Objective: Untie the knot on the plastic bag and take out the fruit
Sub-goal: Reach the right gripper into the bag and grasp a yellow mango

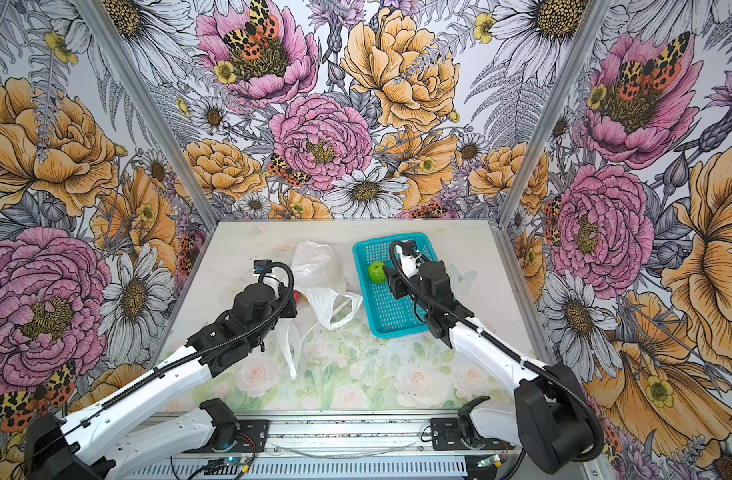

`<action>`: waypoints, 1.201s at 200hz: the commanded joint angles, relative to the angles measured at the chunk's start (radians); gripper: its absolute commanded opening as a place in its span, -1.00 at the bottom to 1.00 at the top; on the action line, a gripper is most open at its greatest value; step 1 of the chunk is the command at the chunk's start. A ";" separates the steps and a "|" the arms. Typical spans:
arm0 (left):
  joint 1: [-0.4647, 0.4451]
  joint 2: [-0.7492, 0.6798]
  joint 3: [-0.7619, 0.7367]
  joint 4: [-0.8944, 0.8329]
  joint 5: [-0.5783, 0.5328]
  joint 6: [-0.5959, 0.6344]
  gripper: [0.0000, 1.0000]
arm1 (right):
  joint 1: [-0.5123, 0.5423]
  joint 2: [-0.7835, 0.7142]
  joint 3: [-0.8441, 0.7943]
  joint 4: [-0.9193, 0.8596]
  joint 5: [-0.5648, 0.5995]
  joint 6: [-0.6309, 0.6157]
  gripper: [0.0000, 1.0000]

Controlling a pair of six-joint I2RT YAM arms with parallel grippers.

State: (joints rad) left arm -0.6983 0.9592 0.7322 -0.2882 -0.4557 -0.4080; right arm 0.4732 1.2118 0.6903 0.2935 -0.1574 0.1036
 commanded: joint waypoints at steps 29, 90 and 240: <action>-0.010 -0.014 0.009 0.012 0.002 0.023 -1.00 | 0.225 0.024 -0.021 0.056 -0.230 -0.294 -0.02; -0.011 -0.044 0.010 0.006 0.000 0.024 -1.00 | 0.397 0.119 0.010 0.001 -0.274 -0.516 -0.16; -0.081 -0.155 -0.010 0.032 -0.003 0.052 -1.00 | 0.440 0.698 0.387 0.035 0.069 -0.479 -0.34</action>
State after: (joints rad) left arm -0.7643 0.8467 0.7319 -0.2893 -0.4694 -0.3836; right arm 0.9524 1.8938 1.0580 0.2340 -0.1490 -0.4061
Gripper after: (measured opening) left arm 0.045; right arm 0.298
